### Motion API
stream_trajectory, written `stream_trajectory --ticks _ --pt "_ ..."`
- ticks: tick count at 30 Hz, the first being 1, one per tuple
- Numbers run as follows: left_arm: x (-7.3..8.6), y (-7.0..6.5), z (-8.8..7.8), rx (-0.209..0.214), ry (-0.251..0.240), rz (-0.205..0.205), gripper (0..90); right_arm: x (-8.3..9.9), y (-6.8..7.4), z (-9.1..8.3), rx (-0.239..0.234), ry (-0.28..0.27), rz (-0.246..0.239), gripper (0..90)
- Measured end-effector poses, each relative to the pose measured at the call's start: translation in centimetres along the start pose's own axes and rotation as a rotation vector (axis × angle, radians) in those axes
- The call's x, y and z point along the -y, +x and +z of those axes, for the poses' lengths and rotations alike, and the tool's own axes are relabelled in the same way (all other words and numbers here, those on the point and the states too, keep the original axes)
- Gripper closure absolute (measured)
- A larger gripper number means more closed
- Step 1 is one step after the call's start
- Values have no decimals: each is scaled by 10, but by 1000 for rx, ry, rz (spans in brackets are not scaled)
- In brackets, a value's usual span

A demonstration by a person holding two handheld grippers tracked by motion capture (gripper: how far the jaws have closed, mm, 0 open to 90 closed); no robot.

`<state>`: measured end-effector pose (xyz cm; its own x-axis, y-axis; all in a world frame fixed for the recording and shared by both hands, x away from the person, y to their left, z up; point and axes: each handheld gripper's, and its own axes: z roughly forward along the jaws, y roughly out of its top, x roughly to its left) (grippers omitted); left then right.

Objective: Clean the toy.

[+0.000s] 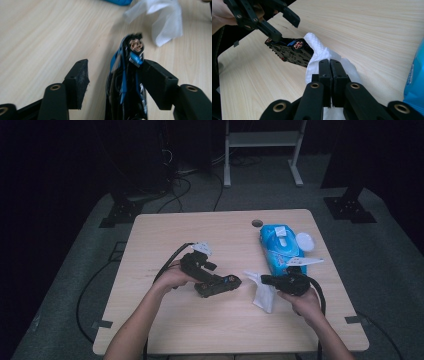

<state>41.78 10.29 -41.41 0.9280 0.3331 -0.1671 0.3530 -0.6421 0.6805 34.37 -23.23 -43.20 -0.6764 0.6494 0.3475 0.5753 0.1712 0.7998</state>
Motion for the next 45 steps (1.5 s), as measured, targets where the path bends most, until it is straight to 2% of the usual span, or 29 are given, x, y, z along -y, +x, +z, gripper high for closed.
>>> stream_trajectory --ticks 2,4,9,14,16,17,19,21,22,23,24,25,26,30,33,35,38,42,44,45 --pt "4 1 2 19 -16 -19 367 0 0 -1 3 2 -4 877" --pt "5 -1 2 13 -33 -12 369 1 -1 -3 5 0 -1 877" --pt "7 -9 2 -15 -44 26 373 2 0 -7 10 -3 -6 877" --pt "8 -27 6 -45 -39 90 343 5 2 -10 15 5 -21 876" --pt "10 -36 10 -40 -26 126 333 7 3 -12 20 11 -27 876" --pt "11 -39 13 -33 -19 137 326 8 3 -13 24 14 -28 877" --pt "14 -44 20 -47 9 150 314 10 2 -16 30 15 -28 876" --pt "18 -48 30 -85 69 194 324 12 1 -20 39 18 -29 876" --pt "21 -49 35 -82 91 201 323 14 0 -22 42 20 -27 876" --pt "24 -51 37 -79 62 211 310 15 -1 -24 47 23 -26 876" --pt "25 -53 37 -74 37 204 328 17 -3 -26 52 26 -27 876" --pt "24 -53 38 -85 54 200 331 20 -4 -27 56 30 -30 876" --pt "24 -54 39 -94 60 214 326 22 -5 -29 62 35 -27 876" --pt "24 -57 38 -104 66 219 296 31 -9 -36 103 67 -41 872" --pt "26 -59 35 -111 40 216 277 37 -12 -41 118 74 -44 870" --pt "26 -60 33 -110 26 217 263 40 -15 -42 128 78 -43 830" --pt "26 -62 28 -115 5 208 240 44 -20 -40 142 90 -50 702" --pt "28 -61 19 -132 -10 210 224 47 -23 -46 114 41 -56 558" --pt "31 -58 15 -115 -39 181 212 47 -25 -51 98 14 -55 507" --pt "32 -56 12 -127 -46 178 212 48 -26 -53 88 4 -54 497"
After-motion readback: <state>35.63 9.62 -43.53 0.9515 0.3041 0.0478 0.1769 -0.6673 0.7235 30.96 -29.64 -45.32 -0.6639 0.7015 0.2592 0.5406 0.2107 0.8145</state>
